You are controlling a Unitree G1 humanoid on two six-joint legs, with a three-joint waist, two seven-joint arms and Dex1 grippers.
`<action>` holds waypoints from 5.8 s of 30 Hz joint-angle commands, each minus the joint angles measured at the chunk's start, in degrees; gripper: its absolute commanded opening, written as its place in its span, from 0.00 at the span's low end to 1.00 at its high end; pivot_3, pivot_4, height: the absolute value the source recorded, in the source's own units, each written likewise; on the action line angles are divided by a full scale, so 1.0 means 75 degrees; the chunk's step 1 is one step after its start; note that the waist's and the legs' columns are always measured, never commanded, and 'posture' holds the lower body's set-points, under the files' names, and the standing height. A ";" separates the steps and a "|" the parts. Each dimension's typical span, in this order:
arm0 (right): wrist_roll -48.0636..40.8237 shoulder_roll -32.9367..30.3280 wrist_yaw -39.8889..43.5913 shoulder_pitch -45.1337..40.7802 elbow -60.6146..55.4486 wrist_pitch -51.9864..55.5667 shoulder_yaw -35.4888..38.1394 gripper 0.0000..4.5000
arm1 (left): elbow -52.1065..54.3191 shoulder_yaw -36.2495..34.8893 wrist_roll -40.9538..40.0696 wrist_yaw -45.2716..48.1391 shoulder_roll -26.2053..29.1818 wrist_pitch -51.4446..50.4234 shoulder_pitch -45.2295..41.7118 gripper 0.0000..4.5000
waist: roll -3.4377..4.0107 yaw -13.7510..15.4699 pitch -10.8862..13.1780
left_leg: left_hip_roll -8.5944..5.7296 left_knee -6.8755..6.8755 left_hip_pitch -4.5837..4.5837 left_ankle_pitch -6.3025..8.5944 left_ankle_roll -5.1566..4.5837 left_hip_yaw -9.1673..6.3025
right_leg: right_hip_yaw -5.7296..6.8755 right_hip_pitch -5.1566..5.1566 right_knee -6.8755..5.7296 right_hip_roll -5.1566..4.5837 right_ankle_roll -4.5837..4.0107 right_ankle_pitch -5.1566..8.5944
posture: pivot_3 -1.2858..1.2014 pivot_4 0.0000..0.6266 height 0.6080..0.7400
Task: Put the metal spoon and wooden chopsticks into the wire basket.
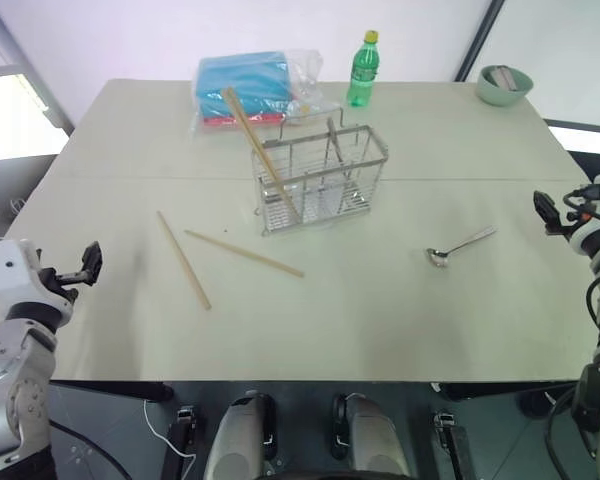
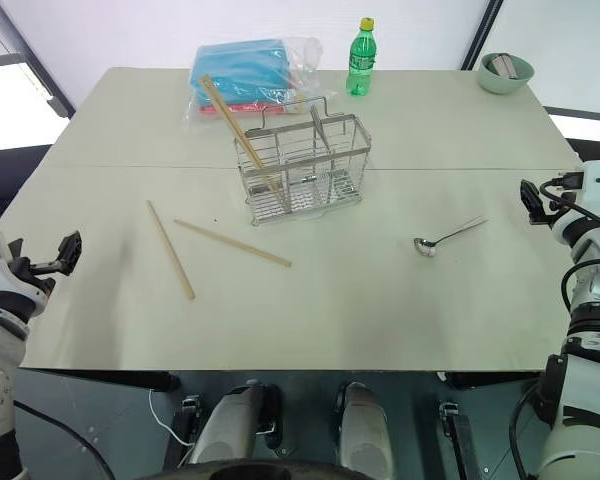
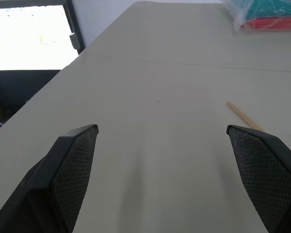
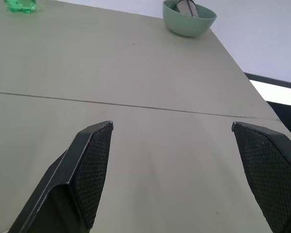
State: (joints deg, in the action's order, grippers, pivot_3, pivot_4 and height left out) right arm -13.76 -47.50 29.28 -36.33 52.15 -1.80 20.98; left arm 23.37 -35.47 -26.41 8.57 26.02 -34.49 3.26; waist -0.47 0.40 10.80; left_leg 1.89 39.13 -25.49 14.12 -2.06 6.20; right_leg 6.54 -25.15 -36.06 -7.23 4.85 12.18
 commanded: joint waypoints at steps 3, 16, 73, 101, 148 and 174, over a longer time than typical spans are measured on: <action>-0.0053 -0.0066 -0.0039 -0.0156 -0.0128 -0.0130 0.0133 0.90 | 0.0208 -0.0371 -0.0156 -0.0097 0.0097 -0.0006 -0.0043 0.99 | 0.0000 -0.0002 0.0000 | 0.0000 0.0000 0.0000 0.0000 0.0000 0.0000 | 0.0000 0.0000 0.0000 0.0000 0.0001 0.0000 | 0.52 0.24 0.75; -0.0045 0.0022 -0.0087 -0.0151 -0.0142 -0.0144 0.0121 0.90 | 0.0156 -0.0403 -0.0129 -0.0059 0.0253 -0.0110 -0.0092 0.99 | 0.0000 -0.0001 0.0000 | 0.0000 0.0000 0.0002 -0.0001 0.0001 0.0000 | 0.0000 0.0002 0.0000 0.0001 0.0001 -0.0001 | 0.52 0.24 0.75; 0.6409 0.0494 0.6579 -0.4791 0.3306 -0.4012 -0.6676 0.90 | 0.0289 0.5126 -0.3585 0.5226 0.1902 -0.3020 -0.5952 0.99 | 0.0016 -0.0166 0.0011 | -0.0006 0.0001 0.0009 -0.0057 0.0089 -0.0007 | -0.0010 0.0009 -0.0011 0.0026 0.0016 -0.0008 | 0.52 0.24 0.75; 0.2056 -0.0075 0.8423 -0.3664 0.1113 -0.1943 -0.4407 0.01 | 0.0169 0.4008 -0.3635 0.4963 0.2297 -0.3005 -0.5884 1.00 | 0.0024 -0.0197 0.0016 | 0.0001 0.0000 0.0065 -0.0059 0.0095 -0.0016 | -0.0010 0.0065 -0.0011 0.0036 0.0007 -0.0003 | 0.52 0.24 0.75; -0.1048 0.1940 0.3724 -0.4602 -0.1642 0.3366 -0.1675 0.98 | -0.0697 0.3192 -0.2643 0.3750 0.2183 -0.2353 -0.6733 1.00 | 0.0037 -0.0146 0.0025 | -0.0002 0.0001 -0.0004 -0.0056 0.0084 -0.0008 | -0.0006 -0.0009 -0.0030 0.0028 0.0008 -0.0006 | 0.52 0.24 0.75; -0.3727 -0.0369 0.6416 -0.1562 -0.6937 0.6523 -0.1497 0.98 | -0.0499 -0.1315 -0.0863 -0.6624 -0.2378 -0.7735 -0.7100 1.00 | -0.0054 0.0063 0.0037 | 0.0001 0.0003 0.0014 -0.0050 0.0087 -0.0032 | 0.0006 0.0019 -0.0025 0.0014 0.0009 -0.0008 | 0.52 0.24 0.75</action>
State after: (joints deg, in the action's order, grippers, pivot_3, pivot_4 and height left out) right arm -40.12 -50.27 77.94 -47.68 1.96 47.22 8.31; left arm 21.03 -46.46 -32.28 -41.51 6.95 -92.05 -49.79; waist -0.87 0.88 11.07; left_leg 1.89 39.16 -25.39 13.74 -1.41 5.95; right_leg 6.59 -25.00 -36.24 -7.12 4.92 12.12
